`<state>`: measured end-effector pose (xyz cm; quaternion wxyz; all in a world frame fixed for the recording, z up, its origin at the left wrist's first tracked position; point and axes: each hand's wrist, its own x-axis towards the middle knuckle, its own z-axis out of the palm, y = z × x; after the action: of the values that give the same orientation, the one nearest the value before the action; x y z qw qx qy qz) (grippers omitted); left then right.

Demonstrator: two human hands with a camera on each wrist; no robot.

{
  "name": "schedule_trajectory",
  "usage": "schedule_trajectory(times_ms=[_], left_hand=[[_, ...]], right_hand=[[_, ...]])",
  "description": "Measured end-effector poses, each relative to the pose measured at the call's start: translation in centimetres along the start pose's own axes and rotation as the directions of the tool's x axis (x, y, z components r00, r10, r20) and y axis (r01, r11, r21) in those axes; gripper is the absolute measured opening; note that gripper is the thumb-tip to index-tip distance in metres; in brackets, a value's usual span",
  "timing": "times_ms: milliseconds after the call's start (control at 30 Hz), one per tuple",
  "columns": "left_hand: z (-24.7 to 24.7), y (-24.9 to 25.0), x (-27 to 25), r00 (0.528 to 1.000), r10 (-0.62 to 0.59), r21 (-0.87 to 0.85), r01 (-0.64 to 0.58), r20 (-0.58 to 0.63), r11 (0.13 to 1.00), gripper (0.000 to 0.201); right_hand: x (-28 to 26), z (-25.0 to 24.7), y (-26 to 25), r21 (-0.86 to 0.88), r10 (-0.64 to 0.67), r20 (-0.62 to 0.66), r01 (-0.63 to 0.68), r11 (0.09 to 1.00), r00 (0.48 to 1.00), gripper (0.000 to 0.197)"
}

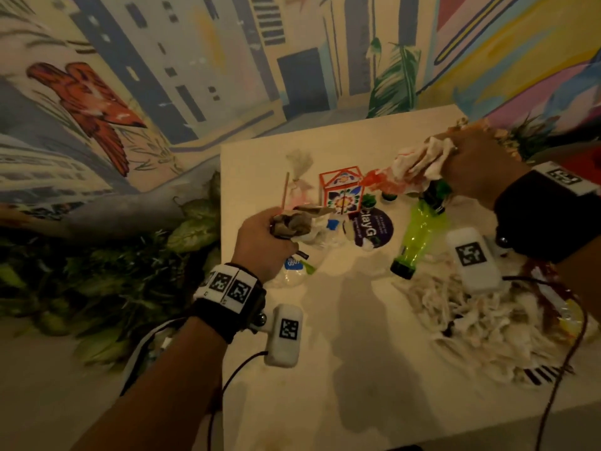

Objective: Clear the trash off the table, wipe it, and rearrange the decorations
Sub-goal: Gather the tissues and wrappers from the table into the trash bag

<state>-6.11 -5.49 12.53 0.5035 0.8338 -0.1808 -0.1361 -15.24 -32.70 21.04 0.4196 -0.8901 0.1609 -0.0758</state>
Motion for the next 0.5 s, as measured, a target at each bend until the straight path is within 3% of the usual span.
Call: schedule_trajectory(times_ms=[67, 133, 200, 300, 500], left_hand=[[-2.2, -1.3, -0.2, 1.0, -0.002, 0.006, 0.002, -0.009, 1.0, 0.033], [-3.9, -2.7, -0.6, 0.999, -0.028, 0.014, 0.028, -0.028, 1.0, 0.032], [-5.3, -4.1, -1.0, 0.997, -0.051, 0.034, 0.053, -0.061, 0.998, 0.028], [-7.1, -6.2, -2.3, 0.982, -0.117, 0.039, 0.124, -0.15, 0.991, 0.03], [-11.9, -10.9, -5.3, 0.918, -0.243, -0.05, 0.24, -0.313, 0.97, 0.034]], right_hand=[[-0.5, 1.1, -2.1, 0.042, -0.024, 0.006, 0.024, 0.999, 1.0, 0.008], [-0.4, 2.3, -3.4, 0.041, -0.093, 0.011, 0.092, 0.995, 0.996, 0.02], [-0.5, 4.1, -4.5, 0.058, -0.137, 0.072, 0.133, 0.989, 0.988, 0.011], [0.8, 7.1, -4.9, 0.218, -0.221, 0.197, 0.177, 0.96, 0.955, 0.034], [2.5, 14.4, -7.2, 0.269, -0.316, 0.345, 0.23, 0.935, 0.884, 0.031]])
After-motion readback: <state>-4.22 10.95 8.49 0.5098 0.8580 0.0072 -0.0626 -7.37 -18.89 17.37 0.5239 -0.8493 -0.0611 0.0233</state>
